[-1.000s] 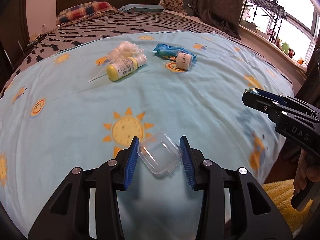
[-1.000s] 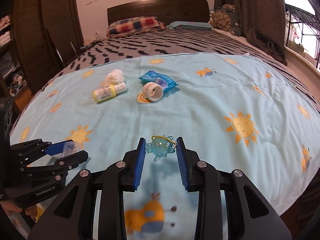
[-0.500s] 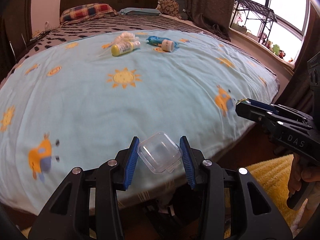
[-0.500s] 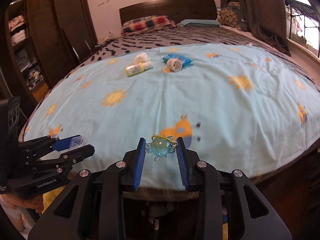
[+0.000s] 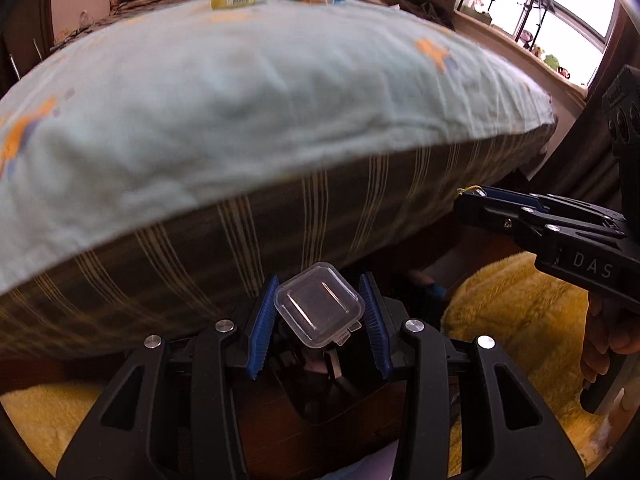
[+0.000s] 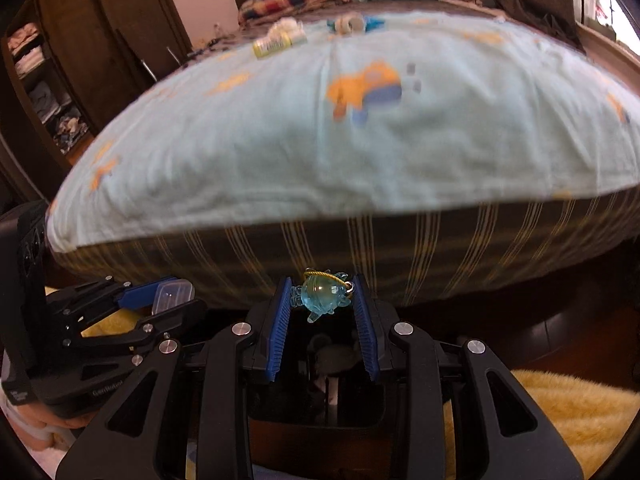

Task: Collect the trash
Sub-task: 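Lower both tools below the bed edge and release the box and charm into the bin, then grasp the yellow bottle with the left tool while the right tool grasps the white tape roll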

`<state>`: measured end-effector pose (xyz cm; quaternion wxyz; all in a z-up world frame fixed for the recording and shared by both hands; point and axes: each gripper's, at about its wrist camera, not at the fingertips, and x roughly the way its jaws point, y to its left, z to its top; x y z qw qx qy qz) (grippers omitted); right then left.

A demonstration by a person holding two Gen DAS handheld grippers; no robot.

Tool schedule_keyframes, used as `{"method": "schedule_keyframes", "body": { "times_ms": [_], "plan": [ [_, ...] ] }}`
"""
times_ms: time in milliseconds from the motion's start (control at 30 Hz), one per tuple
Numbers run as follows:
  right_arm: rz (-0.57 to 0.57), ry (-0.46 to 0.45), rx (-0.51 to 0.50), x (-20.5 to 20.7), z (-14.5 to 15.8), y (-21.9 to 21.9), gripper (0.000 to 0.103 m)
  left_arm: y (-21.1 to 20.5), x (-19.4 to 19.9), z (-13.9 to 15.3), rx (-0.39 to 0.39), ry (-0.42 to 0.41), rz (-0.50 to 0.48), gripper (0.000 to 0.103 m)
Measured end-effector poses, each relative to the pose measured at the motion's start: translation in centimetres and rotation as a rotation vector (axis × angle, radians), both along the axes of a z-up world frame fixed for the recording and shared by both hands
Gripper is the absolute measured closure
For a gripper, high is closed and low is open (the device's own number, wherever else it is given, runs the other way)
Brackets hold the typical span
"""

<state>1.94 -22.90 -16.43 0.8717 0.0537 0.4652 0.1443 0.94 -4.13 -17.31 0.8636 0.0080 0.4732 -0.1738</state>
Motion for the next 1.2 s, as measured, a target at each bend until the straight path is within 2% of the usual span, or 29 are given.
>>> {"method": "schedule_keyframes", "body": {
  "times_ms": [267, 433, 600, 800, 833, 900, 1000, 1033, 1067, 1133, 1200],
  "plan": [
    [0.005, 0.096, -0.028, -0.2, -4.8, 1.2, 0.071, -0.4, -0.1, -4.8, 0.022, 0.099, -0.014, 0.063],
    [0.012, 0.138, -0.033, -0.1, -7.2, 1.9, 0.071, -0.4, -0.1, -6.4, 0.026, 0.136, -0.023, 0.063],
    [0.002, 0.165, -0.027, 0.7, -8.4, 1.9, 0.071, -0.3, 0.4, -7.3, 0.024, 0.164, -0.026, 0.063],
    [-0.019, 0.17, -0.011, 1.5, -8.3, 0.6, 0.069, -0.5, 0.7, -8.2, 0.015, 0.204, -0.037, 0.061],
    [-0.024, 0.171, -0.006, 1.6, -8.3, 0.4, 0.066, -0.2, 0.6, -8.3, 0.015, 0.208, -0.035, 0.057],
    [-0.033, 0.166, 0.003, 1.7, -8.1, 0.1, 0.049, -0.5, 0.6, -8.5, 0.024, 0.205, -0.029, 0.053],
    [-0.048, 0.145, 0.011, 1.7, -7.2, -0.3, 0.043, -0.3, 0.4, -8.3, 0.042, 0.196, -0.012, 0.043],
    [-0.06, 0.132, 0.014, 1.7, -6.7, -0.6, 0.04, 0.1, 0.3, -7.9, 0.046, 0.187, -0.004, 0.036],
    [-0.069, 0.124, 0.016, 1.7, -6.4, -0.8, 0.034, 0.3, 0.3, -7.5, 0.053, 0.172, 0.008, 0.029],
    [-0.091, 0.105, 0.019, 1.6, -5.7, -1.3, 0.025, 0.8, 0.1, -6.5, 0.059, 0.145, 0.028, 0.02],
    [-0.113, 0.086, 0.022, 1.6, -4.6, -1.8, 0.015, 0.9, 0.2, -5.2, 0.052, 0.118, 0.041, 0.017]
  ]
}}
